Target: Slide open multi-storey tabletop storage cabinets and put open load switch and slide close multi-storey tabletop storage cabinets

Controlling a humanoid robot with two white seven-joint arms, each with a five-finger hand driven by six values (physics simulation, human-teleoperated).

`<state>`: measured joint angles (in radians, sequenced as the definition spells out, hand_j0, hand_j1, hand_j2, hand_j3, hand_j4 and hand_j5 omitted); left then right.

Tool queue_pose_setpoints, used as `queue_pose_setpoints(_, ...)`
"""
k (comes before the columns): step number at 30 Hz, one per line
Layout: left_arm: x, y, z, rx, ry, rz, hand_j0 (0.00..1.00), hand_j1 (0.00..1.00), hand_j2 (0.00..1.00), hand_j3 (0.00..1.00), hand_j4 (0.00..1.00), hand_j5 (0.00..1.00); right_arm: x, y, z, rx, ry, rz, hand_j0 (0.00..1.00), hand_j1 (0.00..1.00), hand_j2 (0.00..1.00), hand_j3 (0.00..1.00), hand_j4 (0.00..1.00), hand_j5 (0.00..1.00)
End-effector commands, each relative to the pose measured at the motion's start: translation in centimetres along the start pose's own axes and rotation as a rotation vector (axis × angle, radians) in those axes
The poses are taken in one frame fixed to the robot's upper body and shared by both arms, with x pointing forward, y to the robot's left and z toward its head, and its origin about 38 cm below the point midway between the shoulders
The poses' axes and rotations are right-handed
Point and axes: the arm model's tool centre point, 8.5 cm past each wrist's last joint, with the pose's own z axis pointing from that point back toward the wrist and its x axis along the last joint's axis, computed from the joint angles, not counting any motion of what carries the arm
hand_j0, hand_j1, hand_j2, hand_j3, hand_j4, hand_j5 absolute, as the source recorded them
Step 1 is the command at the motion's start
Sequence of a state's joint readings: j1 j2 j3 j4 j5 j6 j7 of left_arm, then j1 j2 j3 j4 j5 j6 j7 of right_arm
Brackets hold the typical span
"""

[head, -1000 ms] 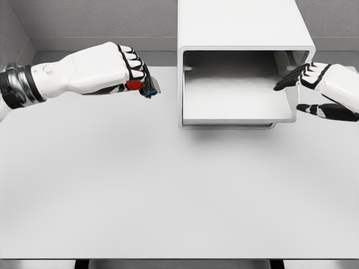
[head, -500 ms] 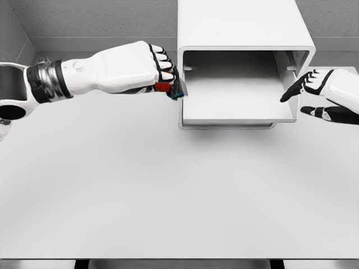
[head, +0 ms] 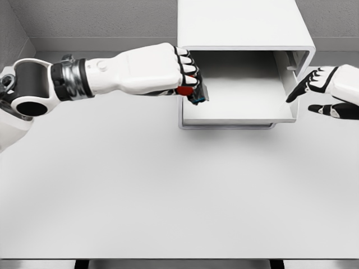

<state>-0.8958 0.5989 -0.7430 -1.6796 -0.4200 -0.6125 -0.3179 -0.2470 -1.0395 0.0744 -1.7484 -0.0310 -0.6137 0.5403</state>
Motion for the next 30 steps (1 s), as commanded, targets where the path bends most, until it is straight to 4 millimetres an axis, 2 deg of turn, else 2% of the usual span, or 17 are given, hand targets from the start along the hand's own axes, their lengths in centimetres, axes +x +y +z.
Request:
queue_pose_setpoints(1, 0.0, -0.2, -0.3, -0.001, -0.004, 0.011, 0.46, 0.46, 0.46, 0.46, 0.46, 0.46, -0.5, -0.6, 0.6, -0.016, 0.022, 0.000, 0.64, 0.64, 0.64, 0.64, 0.64, 0.64)
queue_pose_setpoints(5, -0.1, -0.2, -1.2, -0.009, -0.017, 0.012, 0.47, 0.47, 0.47, 0.47, 0.47, 0.47, -1.3, -1.0, 1.4, 0.001, 0.056, 0.003, 0.64, 0.64, 0.64, 0.64, 0.64, 0.64)
queue_pose_setpoints(21, -0.5, -0.1, -3.8, -0.015, -0.040, 0.026, 0.48, 0.48, 0.48, 0.48, 0.48, 0.48, -1.2, -0.5, 1.5, 0.023, 0.061, 0.006, 0.64, 0.64, 0.64, 0.64, 0.64, 0.64)
queue_pose_setpoints(24, -0.4, 0.1, -4.4, -0.013, -0.048, 0.024, 0.48, 0.48, 0.48, 0.48, 0.48, 0.48, -1.1, -1.3, 1.9, 0.047, 0.067, 0.021, 0.64, 0.64, 0.64, 0.64, 0.64, 0.64)
queue_pose_setpoints(30, -0.8, 0.0, -4.9, -0.022, -0.046, 0.031, 0.49, 0.49, 0.49, 0.49, 0.49, 0.49, -1.0, -0.8, 1.0, 0.103, 0.047, 0.020, 0.64, 0.64, 0.64, 0.64, 0.64, 0.64)
